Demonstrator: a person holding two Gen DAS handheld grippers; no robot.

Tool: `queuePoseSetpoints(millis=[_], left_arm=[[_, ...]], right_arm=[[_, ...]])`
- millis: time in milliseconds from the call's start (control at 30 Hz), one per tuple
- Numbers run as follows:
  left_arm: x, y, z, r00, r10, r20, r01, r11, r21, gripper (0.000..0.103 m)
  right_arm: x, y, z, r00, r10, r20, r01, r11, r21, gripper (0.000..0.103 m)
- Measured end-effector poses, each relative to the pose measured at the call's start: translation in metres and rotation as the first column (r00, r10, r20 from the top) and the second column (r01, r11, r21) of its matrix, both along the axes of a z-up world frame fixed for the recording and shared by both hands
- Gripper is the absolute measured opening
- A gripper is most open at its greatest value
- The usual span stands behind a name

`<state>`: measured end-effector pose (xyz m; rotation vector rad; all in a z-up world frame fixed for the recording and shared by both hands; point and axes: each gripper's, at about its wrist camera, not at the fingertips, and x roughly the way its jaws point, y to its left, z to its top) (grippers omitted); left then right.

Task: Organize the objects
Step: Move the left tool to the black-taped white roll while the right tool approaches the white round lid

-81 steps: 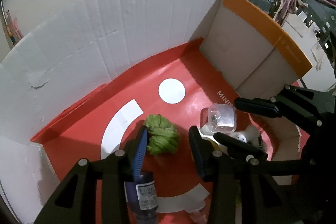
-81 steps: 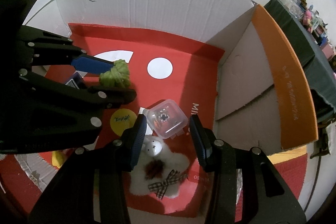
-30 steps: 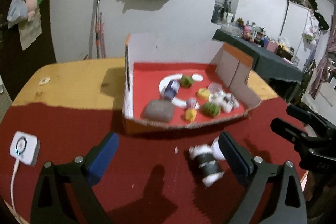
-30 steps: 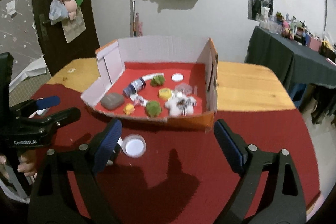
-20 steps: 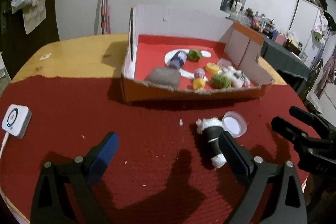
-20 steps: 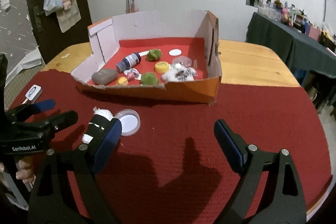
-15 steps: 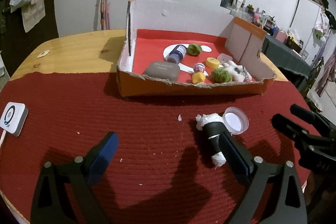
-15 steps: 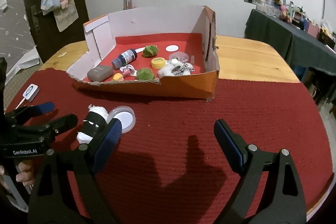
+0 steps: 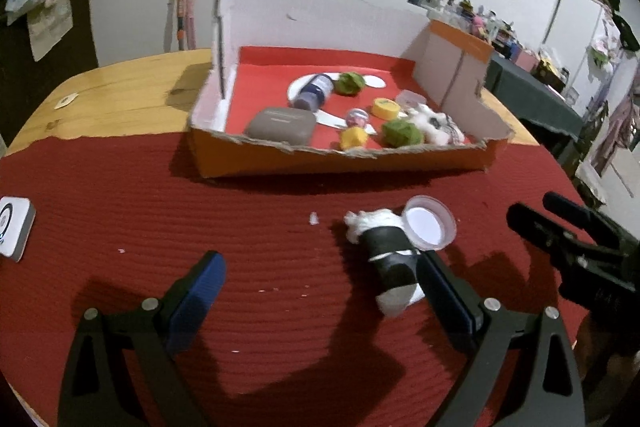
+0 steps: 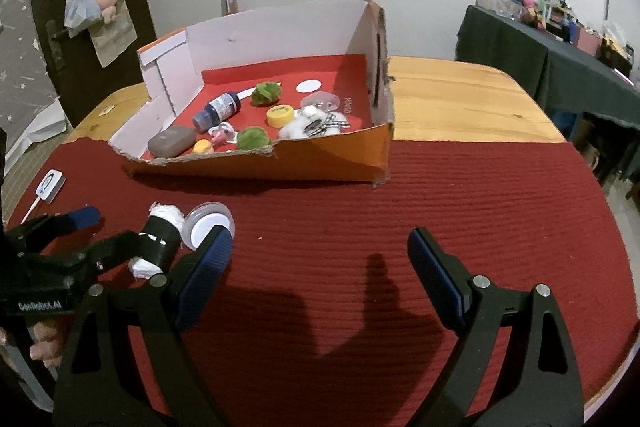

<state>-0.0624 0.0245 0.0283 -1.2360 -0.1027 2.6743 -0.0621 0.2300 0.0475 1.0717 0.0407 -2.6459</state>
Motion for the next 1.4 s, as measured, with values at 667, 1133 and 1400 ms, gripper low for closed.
queuePoseSetpoints(millis=[667,1133,1400], left_arm=[[-0.011,-0.003,-0.002,1.000,0.026,-0.008,-0.027,0.998,-0.055,0.098],[-0.016,-0.022,0.003,1.000,0.010,-0.018,-0.011,0.999,-0.036,0.098],[-0.009,0.000,0.004,0.991,-0.133,-0.001,0.133,0.991,-0.013,0.098]], right_arm=[[-0.003,0.001,0.001,0.999,0.029,0.017,-0.029,0.999,-0.023,0.090],[-0.008,-0.031,-0.009,0.984,0.168,0.054,-0.170,0.985,0.025,0.090],[-0.014,-0.027,-0.014,0.978,0.195,0.079,-0.198,0.980,0.032,0.090]])
